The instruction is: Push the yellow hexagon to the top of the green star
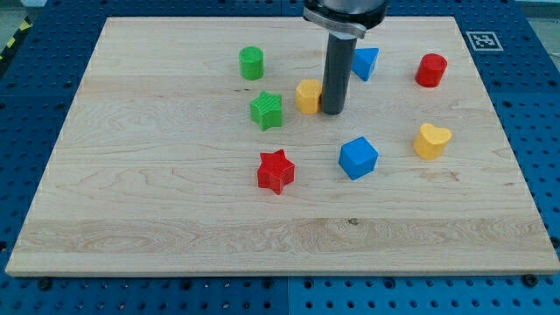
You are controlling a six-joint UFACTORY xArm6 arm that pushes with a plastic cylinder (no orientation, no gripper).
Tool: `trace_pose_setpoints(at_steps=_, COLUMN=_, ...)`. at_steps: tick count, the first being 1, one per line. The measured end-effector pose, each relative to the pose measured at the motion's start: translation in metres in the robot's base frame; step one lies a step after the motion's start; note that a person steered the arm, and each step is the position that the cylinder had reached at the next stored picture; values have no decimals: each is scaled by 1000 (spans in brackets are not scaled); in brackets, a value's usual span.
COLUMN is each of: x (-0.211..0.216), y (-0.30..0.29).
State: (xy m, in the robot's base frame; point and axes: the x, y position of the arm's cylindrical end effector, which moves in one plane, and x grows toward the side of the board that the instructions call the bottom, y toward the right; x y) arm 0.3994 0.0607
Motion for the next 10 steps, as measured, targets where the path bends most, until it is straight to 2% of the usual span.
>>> trace_pose_setpoints(at_steps=3, x=-7, y=-60)
trace_pose_setpoints(at_steps=4, x=-17, y=-62)
trace_pose_setpoints(at_steps=6, x=28, y=-28)
trace_pose_setpoints(at_steps=7, x=14, y=-19)
trace_pose_setpoints(at_steps=8, x=-20, y=-19)
trace_pose_setpoints(at_steps=10, x=-38, y=5)
